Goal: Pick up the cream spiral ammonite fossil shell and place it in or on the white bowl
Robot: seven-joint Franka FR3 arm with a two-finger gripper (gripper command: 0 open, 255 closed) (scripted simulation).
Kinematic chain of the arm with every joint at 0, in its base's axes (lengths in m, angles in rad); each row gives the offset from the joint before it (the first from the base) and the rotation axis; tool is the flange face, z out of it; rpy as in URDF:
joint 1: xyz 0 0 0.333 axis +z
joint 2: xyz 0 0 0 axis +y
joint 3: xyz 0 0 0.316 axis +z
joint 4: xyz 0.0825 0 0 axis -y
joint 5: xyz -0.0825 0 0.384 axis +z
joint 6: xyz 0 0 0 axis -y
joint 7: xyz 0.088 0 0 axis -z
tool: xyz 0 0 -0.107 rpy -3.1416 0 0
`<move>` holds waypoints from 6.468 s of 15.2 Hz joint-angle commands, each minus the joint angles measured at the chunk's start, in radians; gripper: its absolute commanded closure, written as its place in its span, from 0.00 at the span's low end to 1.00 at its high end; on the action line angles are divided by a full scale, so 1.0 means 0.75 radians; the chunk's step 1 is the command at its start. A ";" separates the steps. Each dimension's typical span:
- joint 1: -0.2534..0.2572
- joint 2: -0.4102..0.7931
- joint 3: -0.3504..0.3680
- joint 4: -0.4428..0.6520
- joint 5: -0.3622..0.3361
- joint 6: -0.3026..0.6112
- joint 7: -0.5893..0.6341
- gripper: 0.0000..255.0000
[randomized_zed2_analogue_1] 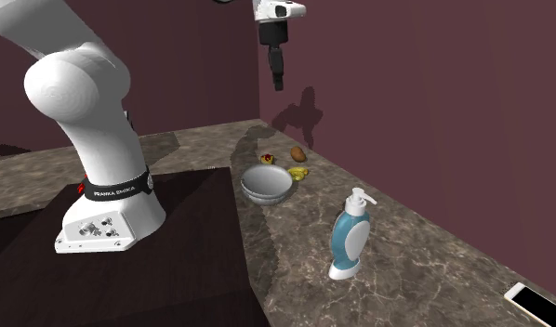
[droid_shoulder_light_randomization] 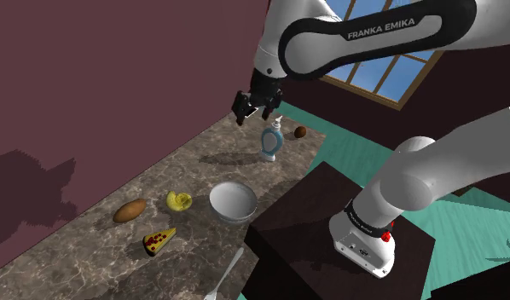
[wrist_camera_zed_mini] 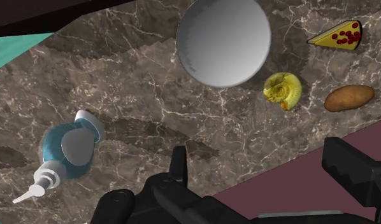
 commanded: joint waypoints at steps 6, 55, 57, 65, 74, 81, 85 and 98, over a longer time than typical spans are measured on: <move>-0.032 0.362 0.176 0.116 -0.133 0.228 0.260 0.00; 0.457 1.926 -0.029 1.371 -0.905 0.294 1.064 1.00; 0.457 1.926 -0.029 1.371 -0.905 0.294 1.064 1.00; 0.243 2.015 0.083 1.318 -0.922 0.388 0.623 0.00; 0.262 2.089 0.062 1.369 -0.934 0.415 0.625 0.00; 0.261 2.088 0.062 1.368 -0.934 0.416 0.624 1.00; 0.256 2.081 0.064 1.362 -0.933 0.414 0.622 1.00; 0.216 1.914 0.115 1.255 -0.902 0.345 0.617 1.00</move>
